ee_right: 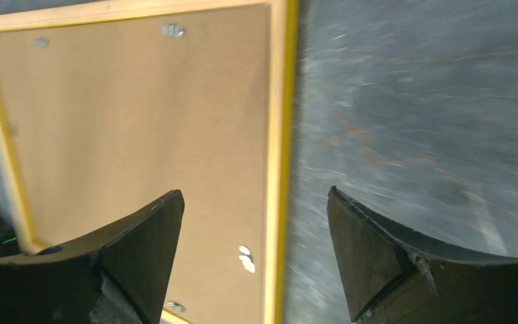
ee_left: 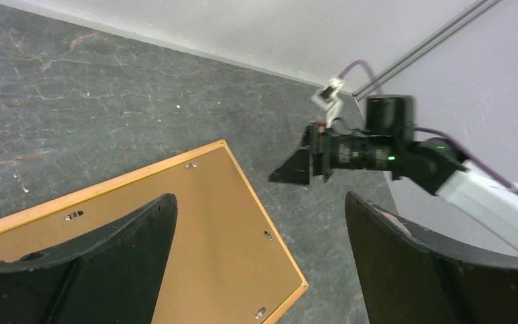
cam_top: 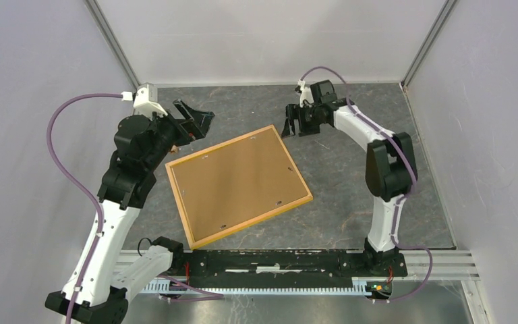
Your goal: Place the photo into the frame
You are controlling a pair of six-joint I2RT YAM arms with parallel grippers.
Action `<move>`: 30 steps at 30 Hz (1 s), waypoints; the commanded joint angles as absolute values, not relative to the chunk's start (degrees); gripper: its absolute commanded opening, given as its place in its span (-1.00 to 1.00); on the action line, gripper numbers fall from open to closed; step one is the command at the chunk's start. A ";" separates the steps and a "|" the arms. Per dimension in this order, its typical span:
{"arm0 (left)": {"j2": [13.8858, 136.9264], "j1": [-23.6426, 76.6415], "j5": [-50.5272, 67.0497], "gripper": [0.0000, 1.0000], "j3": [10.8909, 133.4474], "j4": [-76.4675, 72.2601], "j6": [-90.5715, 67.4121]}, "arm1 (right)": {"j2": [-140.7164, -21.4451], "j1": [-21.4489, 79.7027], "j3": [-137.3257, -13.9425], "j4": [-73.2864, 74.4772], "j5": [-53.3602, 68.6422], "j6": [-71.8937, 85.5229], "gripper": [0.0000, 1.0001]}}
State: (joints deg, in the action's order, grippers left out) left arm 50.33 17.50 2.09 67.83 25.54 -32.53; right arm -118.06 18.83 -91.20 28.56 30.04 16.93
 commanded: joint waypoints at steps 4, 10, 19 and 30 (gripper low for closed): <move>50.36 17.89 3.55 1.00 67.11 22.90 -32.04 | -98.45 23.97 -78.73 26.34 -0.37 -0.93 0.65; 50.13 17.98 4.25 1.00 65.55 22.00 -32.71 | -94.39 23.58 -67.96 19.06 7.95 6.62 0.29; 52.23 18.26 2.25 1.00 63.44 25.38 -31.81 | -98.67 23.35 -61.44 6.53 23.78 13.24 0.22; 52.38 18.23 -4.47 1.00 58.99 32.38 -31.40 | -103.50 23.19 -62.16 6.23 24.78 12.32 -0.05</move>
State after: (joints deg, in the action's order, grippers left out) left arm 54.46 18.09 -1.48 59.72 31.73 -32.53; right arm -102.48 23.40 -61.23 8.45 23.64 12.60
